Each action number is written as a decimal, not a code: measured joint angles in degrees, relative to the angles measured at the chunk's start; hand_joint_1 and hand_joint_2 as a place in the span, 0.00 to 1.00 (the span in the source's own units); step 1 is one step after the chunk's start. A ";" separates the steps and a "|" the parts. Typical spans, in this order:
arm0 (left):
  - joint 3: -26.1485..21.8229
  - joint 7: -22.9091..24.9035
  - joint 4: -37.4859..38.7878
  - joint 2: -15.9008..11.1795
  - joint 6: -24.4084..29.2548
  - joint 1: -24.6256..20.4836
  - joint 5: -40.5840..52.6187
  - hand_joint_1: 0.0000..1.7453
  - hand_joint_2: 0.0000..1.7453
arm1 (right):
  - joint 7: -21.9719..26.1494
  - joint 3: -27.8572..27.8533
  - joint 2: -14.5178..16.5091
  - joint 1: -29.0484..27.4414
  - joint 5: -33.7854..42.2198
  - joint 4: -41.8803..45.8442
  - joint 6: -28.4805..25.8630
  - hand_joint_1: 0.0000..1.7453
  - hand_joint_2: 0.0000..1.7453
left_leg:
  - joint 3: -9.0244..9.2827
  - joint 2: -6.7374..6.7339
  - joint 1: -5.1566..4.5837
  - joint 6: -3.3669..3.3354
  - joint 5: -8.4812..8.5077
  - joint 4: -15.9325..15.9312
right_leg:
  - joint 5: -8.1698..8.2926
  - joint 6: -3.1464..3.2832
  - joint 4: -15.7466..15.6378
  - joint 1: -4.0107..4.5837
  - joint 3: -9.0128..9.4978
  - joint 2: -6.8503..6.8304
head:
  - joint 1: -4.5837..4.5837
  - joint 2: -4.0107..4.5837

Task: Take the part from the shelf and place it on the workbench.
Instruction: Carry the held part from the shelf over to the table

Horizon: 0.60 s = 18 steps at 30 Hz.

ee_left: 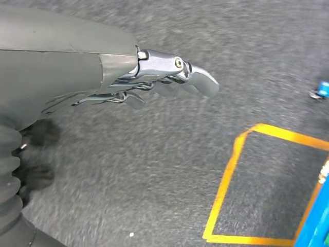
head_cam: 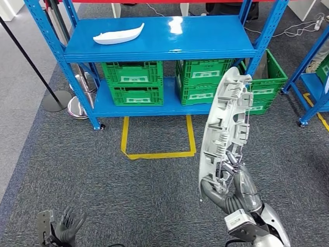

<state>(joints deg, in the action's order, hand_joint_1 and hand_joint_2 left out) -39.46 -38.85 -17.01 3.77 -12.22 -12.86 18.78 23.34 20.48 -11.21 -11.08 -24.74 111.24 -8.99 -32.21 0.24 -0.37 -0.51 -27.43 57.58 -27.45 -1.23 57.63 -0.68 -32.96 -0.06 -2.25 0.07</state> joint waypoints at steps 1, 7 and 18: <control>0.71 0.01 -0.51 0.03 0.43 -0.41 0.28 0.00 1.00 | 0.11 -0.16 -0.03 0.00 0.09 0.09 0.32 1.00 1.00 | 0.00 0.00 0.00 0.00 0.00 0.00 | 0.01 0.00 0.00 0.00 0.00 0.02 | 0.00 0.00; 4.05 0.87 -1.91 -0.75 2.41 -0.77 1.42 0.00 1.00 | 0.95 -0.33 -0.04 0.01 -0.20 0.15 0.90 1.00 1.00 | 0.00 -0.01 0.01 0.01 0.01 0.00 | 0.02 0.01 0.01 0.00 0.00 0.06 | 0.00 0.00; 6.21 10.45 -1.92 -2.93 3.12 1.10 2.77 0.00 1.00 | 1.14 -0.27 -0.02 0.33 -0.70 -0.18 1.52 1.00 1.00 | -0.04 -0.01 0.01 0.00 0.01 -0.01 | 0.01 0.01 0.01 0.01 -0.02 0.03 | 0.00 0.00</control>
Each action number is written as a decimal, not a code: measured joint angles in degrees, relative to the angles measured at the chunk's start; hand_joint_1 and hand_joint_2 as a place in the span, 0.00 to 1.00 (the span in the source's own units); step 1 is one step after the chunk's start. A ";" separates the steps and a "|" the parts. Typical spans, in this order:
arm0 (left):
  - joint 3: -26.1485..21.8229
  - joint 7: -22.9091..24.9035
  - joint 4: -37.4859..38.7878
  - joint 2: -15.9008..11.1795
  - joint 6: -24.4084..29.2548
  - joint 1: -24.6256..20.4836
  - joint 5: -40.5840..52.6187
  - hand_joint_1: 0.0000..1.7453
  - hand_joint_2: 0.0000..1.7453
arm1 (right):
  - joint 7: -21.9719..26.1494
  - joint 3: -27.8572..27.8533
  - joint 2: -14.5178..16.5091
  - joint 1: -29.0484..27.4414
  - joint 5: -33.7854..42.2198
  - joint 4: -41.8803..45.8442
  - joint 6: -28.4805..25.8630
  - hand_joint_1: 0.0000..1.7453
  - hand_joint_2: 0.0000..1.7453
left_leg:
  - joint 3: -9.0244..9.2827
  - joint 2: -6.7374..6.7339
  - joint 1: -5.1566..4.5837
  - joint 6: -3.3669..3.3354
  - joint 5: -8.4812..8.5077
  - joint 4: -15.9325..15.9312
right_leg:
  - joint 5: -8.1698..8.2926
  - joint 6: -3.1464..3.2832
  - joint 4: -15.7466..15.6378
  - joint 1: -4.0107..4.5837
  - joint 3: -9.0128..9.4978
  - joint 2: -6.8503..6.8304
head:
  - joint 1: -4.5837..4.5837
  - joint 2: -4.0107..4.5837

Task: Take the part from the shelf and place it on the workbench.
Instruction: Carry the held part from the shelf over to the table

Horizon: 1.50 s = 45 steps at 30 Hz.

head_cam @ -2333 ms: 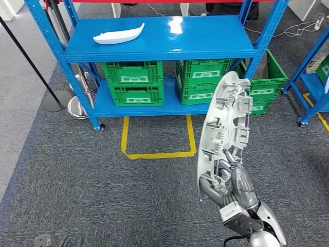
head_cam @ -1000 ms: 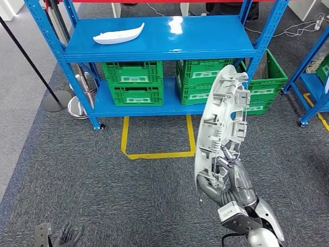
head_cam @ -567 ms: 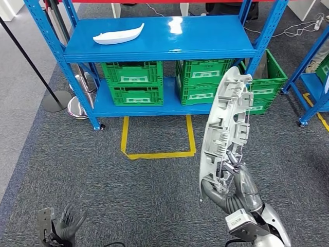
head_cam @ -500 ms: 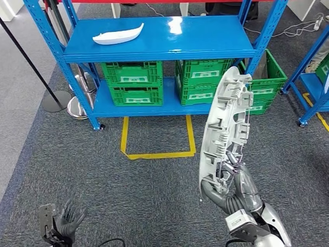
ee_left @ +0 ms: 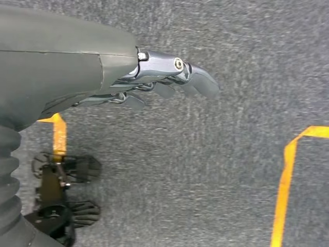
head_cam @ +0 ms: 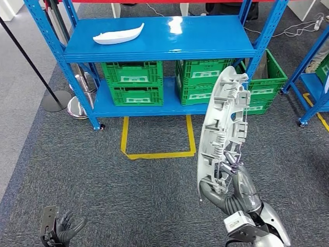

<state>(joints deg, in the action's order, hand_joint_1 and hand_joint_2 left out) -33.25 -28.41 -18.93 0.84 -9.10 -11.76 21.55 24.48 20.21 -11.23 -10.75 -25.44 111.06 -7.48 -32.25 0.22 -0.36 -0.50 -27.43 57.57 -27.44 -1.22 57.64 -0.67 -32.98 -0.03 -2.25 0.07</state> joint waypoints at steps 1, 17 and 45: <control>0.02 0.33 0.00 -0.17 -0.27 0.15 -0.05 0.00 1.00 | 0.00 0.02 0.00 0.11 0.01 -0.11 0.05 1.00 1.00 | 0.00 0.00 0.00 0.00 0.00 0.00 | 0.00 0.00 0.00 0.00 0.00 -0.01 | 0.00 0.00; -0.90 0.06 0.68 -0.16 -5.29 1.34 -6.53 0.00 1.00 | 0.54 -1.31 0.00 1.66 2.52 -2.22 1.87 1.00 1.00 | -0.04 0.05 -0.01 -0.02 0.01 0.01 | 0.00 0.00 0.00 -0.01 -0.03 -0.06 | 0.01 0.00; 2.33 -11.61 -9.55 5.68 5.39 5.63 -14.60 0.00 1.00 | -1.68 -2.22 0.00 -5.69 -0.25 3.45 -4.15 1.00 1.00 | -0.06 0.03 -0.01 -0.06 0.05 0.01 | 0.06 -0.01 -0.01 -0.01 -0.06 -0.04 | 0.01 0.00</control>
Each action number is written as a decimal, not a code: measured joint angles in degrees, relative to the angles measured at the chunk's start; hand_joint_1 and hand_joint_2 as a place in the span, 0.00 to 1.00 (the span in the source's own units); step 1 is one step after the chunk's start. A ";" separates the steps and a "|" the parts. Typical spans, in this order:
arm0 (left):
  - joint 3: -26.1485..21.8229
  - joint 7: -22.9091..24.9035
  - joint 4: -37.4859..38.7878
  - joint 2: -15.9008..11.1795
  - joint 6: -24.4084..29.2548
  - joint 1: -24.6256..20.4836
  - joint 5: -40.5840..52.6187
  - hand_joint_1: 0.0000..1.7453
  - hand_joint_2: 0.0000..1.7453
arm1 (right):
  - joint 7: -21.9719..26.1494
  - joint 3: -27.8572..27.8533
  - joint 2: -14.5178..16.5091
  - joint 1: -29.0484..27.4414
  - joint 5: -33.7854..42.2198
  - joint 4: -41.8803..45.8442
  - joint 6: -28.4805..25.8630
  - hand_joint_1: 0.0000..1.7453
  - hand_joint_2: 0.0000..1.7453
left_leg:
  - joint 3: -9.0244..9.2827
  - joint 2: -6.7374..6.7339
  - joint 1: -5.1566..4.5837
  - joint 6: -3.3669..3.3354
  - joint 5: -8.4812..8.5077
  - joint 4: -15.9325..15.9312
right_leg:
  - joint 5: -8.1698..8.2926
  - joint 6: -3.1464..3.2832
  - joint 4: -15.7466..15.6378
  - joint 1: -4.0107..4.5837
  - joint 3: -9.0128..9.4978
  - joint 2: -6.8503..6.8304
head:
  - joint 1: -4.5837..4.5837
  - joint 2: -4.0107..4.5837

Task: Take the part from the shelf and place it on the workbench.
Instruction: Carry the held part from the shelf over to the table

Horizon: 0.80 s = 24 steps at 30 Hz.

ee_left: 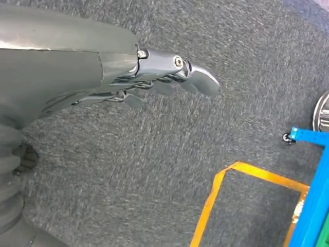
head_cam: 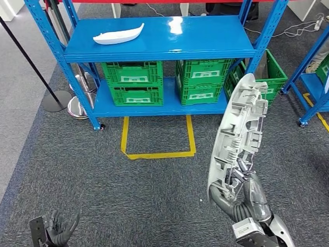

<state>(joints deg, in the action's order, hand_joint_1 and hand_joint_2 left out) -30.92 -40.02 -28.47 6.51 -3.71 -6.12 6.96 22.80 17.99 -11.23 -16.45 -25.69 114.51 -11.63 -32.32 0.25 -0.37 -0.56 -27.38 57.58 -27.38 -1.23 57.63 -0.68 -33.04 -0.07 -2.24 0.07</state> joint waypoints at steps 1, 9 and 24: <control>0.07 0.00 0.05 -0.20 -0.43 0.08 0.04 0.00 1.00 | -0.15 0.13 0.00 0.17 -0.12 -0.01 -0.03 1.00 1.00 | 0.00 0.00 0.00 0.00 0.00 0.00 | 0.00 0.00 0.00 0.00 0.00 -0.01 | 0.00 0.00; 0.91 0.00 1.93 -1.39 -14.30 -0.04 -0.53 0.00 1.00 | 0.09 0.79 0.00 0.85 0.26 -0.15 -0.06 1.00 1.00 | -0.01 0.00 0.00 0.00 0.00 0.00 | -0.01 0.00 0.00 0.00 -0.01 -0.01 | -0.01 0.00; 6.95 -0.13 -3.14 -2.07 -15.39 2.50 1.50 0.00 1.00 | 0.42 0.78 -0.16 0.49 0.21 -0.16 1.08 1.00 1.00 | 0.00 0.01 0.00 0.00 0.00 0.00 | 0.00 0.00 0.00 0.00 -0.02 -0.01 | 0.00 0.00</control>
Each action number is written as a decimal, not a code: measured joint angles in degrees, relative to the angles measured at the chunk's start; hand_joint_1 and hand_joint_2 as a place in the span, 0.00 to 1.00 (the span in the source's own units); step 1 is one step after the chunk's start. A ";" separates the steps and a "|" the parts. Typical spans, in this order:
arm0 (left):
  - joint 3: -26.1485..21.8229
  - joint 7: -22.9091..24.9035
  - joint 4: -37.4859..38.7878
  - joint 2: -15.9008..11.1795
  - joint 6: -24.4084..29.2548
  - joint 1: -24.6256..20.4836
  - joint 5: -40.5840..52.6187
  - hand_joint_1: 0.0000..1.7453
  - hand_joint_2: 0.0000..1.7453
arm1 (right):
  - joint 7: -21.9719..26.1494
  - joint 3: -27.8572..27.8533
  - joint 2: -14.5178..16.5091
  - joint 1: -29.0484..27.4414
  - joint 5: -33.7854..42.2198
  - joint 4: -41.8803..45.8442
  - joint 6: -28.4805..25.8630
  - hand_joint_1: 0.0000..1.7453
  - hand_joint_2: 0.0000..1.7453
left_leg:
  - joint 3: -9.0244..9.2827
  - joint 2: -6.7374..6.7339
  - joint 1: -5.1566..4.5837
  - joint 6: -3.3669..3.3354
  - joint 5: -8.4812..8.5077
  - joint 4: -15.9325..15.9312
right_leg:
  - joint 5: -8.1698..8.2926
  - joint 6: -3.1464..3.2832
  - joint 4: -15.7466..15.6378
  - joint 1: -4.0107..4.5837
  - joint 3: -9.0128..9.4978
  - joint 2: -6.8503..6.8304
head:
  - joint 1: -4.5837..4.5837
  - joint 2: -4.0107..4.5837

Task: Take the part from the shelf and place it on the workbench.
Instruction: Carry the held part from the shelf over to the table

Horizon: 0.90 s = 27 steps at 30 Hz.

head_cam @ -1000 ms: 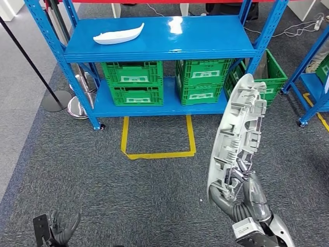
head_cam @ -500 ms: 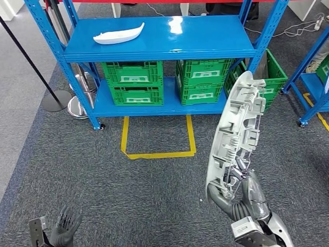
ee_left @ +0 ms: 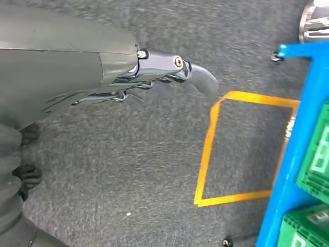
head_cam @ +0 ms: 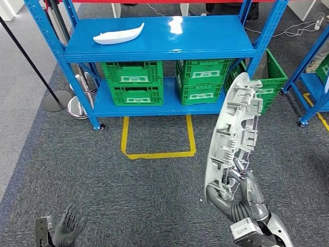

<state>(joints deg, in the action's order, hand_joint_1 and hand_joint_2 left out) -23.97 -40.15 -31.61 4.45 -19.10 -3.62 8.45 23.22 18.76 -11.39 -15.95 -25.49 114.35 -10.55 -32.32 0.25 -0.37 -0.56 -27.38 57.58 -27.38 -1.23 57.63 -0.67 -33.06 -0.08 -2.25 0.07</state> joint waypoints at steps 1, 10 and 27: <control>0.91 -0.01 -0.84 -0.01 0.32 0.20 -0.20 0.00 1.00 | 0.02 -0.04 -0.16 -0.27 -0.04 0.13 0.04 1.00 1.00 | 0.00 0.01 0.00 0.00 0.00 0.00 | 0.00 0.00 0.00 0.00 0.00 -0.02 | 0.01 0.00; 6.26 -0.02 -3.04 0.37 2.31 1.05 -1.39 0.00 1.00 | 1.65 -2.34 -2.42 -6.18 1.06 3.65 -1.33 1.00 1.00 | -0.04 -0.01 -0.02 -0.01 -0.02 0.00 | -0.01 0.00 -0.01 -0.01 -0.02 0.04 | 0.00 0.00; 20.79 -0.17 -35.78 -4.60 -8.63 10.26 -5.77 0.00 1.00 | 2.22 -4.40 -3.12 -4.03 2.86 4.55 5.91 1.00 1.00 | -0.02 -0.02 0.01 -0.02 0.06 -0.01 | 0.03 0.03 0.01 0.01 -0.02 0.01 | -0.01 0.00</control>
<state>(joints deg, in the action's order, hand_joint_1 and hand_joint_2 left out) -3.18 -40.33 -67.39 -0.15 -27.73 6.64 2.69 25.44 14.37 -14.51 -19.98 -22.62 118.90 -4.64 -32.34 0.24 -0.36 -0.58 -27.32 57.58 -27.35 -1.20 57.64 -0.66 -33.08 -0.08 -2.25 0.07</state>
